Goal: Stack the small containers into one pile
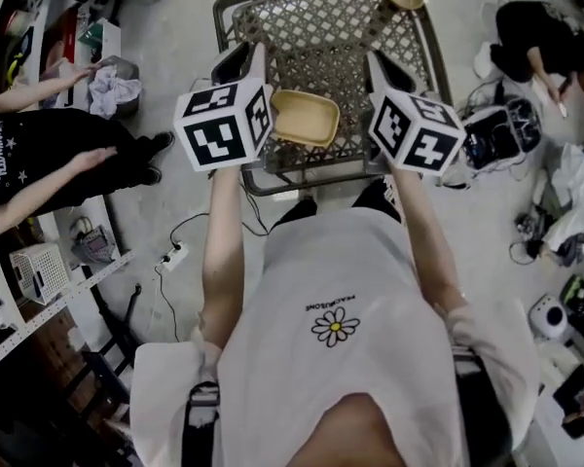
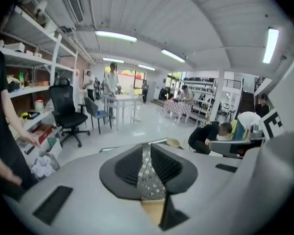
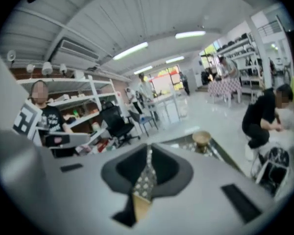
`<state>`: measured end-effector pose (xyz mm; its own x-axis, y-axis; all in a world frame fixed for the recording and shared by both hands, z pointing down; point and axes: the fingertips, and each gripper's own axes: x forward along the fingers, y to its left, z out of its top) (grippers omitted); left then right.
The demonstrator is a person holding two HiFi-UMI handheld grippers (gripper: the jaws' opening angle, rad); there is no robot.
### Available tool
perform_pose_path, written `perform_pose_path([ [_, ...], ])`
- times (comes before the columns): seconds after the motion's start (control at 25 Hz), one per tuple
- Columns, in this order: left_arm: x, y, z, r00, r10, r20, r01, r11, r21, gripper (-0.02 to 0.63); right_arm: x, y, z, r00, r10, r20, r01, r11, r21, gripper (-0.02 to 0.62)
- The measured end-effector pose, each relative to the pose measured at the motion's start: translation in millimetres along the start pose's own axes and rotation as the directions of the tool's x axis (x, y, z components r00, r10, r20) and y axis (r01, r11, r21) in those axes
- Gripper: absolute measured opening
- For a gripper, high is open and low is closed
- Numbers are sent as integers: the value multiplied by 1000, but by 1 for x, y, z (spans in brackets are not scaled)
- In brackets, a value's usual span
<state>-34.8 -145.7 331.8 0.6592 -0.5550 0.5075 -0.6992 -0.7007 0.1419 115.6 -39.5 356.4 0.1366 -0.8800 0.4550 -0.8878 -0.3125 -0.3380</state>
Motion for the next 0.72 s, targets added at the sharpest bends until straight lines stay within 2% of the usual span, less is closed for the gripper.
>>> perform_pose_path([
  [0.08, -18, -12, 43, 989, 22, 143, -22, 1000, 1, 67, -12, 9, 47, 992, 48, 120, -37, 995, -97, 51],
  [0.12, -33, -20, 62, 975, 32, 218, -34, 999, 4, 63, -23, 16, 68, 980, 75, 183, -47, 987, -154, 51],
  [0.24, -93, -45, 93, 908, 55, 415, -80, 996, 43, 51, -74, 42, 102, 930, 146, 338, -39, 952, -304, 49],
  [0.36, -139, -60, 103, 833, 99, 545, -157, 986, 61, 38, -112, 62, 114, 880, 199, 432, -12, 917, -399, 48],
  [0.44, -153, -64, 102, 793, 134, 594, -197, 979, 42, 33, -127, 69, 116, 856, 225, 466, 0, 901, -434, 43],
  [0.48, -156, -66, 101, 780, 150, 607, -212, 977, 31, 29, -131, 70, 116, 849, 230, 475, 4, 898, -441, 37],
  [0.72, -151, -85, 103, 756, 181, 630, -231, 973, -2, 26, -132, 55, 112, 850, 252, 462, -13, 887, -461, 32],
])
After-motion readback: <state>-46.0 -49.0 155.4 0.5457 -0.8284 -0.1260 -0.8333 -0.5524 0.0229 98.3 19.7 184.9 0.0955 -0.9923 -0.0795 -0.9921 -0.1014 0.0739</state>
